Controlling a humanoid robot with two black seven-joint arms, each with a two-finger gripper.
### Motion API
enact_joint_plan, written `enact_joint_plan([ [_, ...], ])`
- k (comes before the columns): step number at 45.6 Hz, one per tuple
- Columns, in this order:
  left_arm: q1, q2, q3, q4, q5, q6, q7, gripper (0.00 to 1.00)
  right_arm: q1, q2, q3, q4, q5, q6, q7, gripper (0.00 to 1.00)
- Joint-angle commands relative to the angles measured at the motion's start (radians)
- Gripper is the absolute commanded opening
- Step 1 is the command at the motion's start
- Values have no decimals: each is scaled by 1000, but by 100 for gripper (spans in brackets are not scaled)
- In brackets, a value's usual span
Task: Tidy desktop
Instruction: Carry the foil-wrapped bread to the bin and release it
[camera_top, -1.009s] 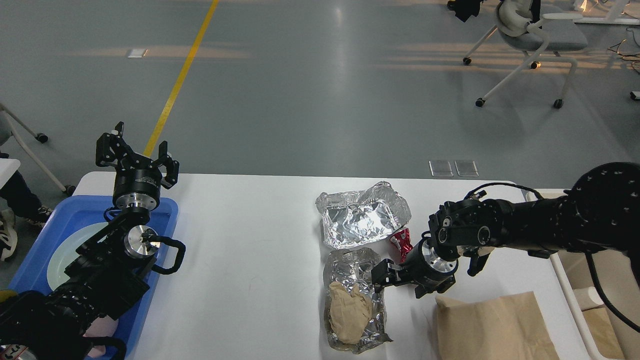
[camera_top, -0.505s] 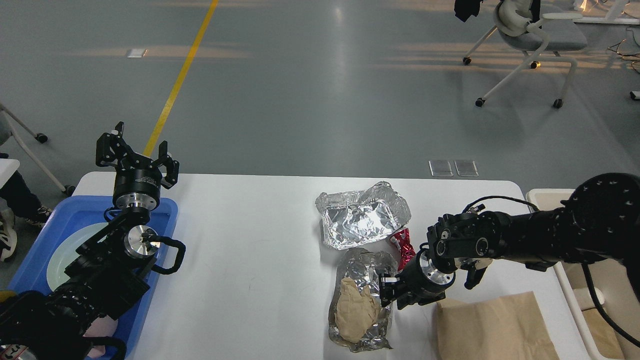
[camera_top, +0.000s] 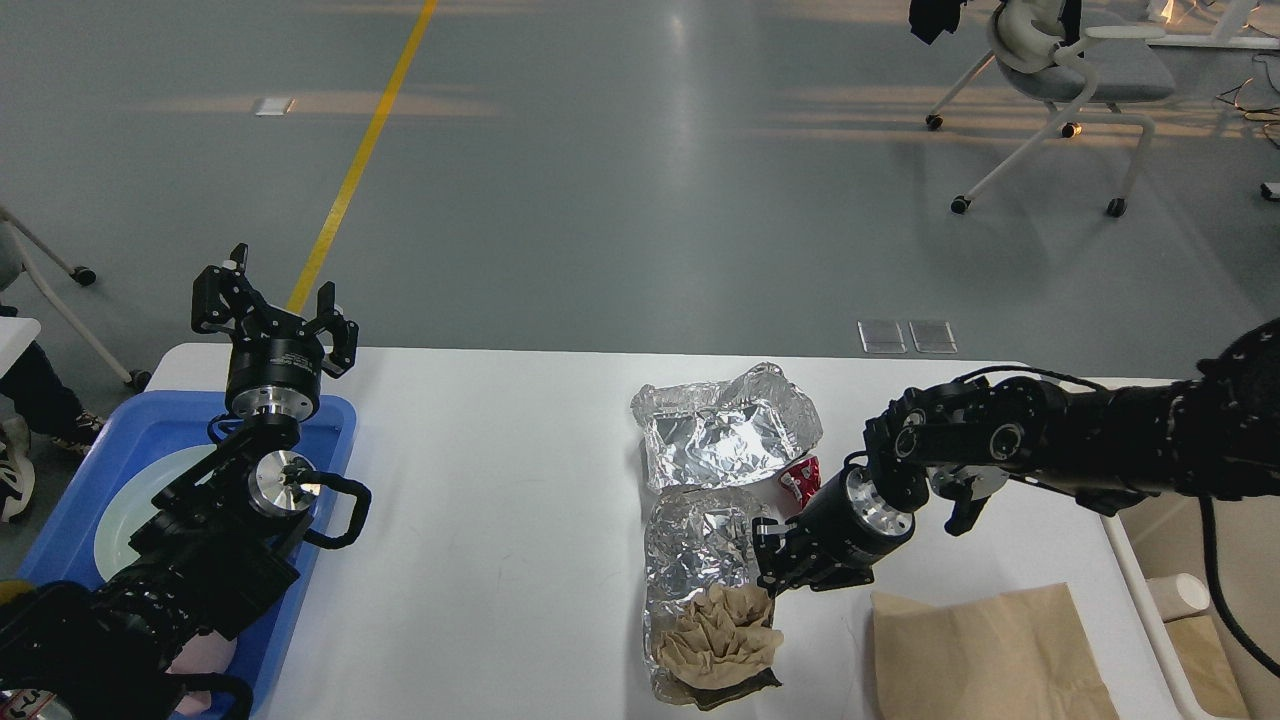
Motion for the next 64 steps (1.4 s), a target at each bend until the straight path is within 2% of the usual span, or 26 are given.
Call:
enact_joint_plan([
  [1,0,0,0,0,1,-1,0,96,61,-59,-3,21,-2,25,0,0],
  [9,0,0,0,0,-1,1,0,96,225,-180,-38,18,-6,121,0,0],
  [20,0,2,0,0,-1,-1,0,96,474,-308,-158,10,-12,157,0,0],
  [31,0,0,0,0,-1,-1,0,96,481,-374,-236,-65,-18,136,2,0],
  [38,0,0,0,0,-1,-1,0,96,360,-453,-247,-173,2,66,2,0],
  [46,0,0,0,0,-1,-1,0,96,153,-581,-187,-255,15,-144,3,0],
  [56,0,0,0,0,-1,-1,0,96,-242,-573,-57,-474,15,-396,8,0],
  [64,0,0,0,0,-1,-1,0,96,-453,-507,38,-626,17,-439,9,0],
])
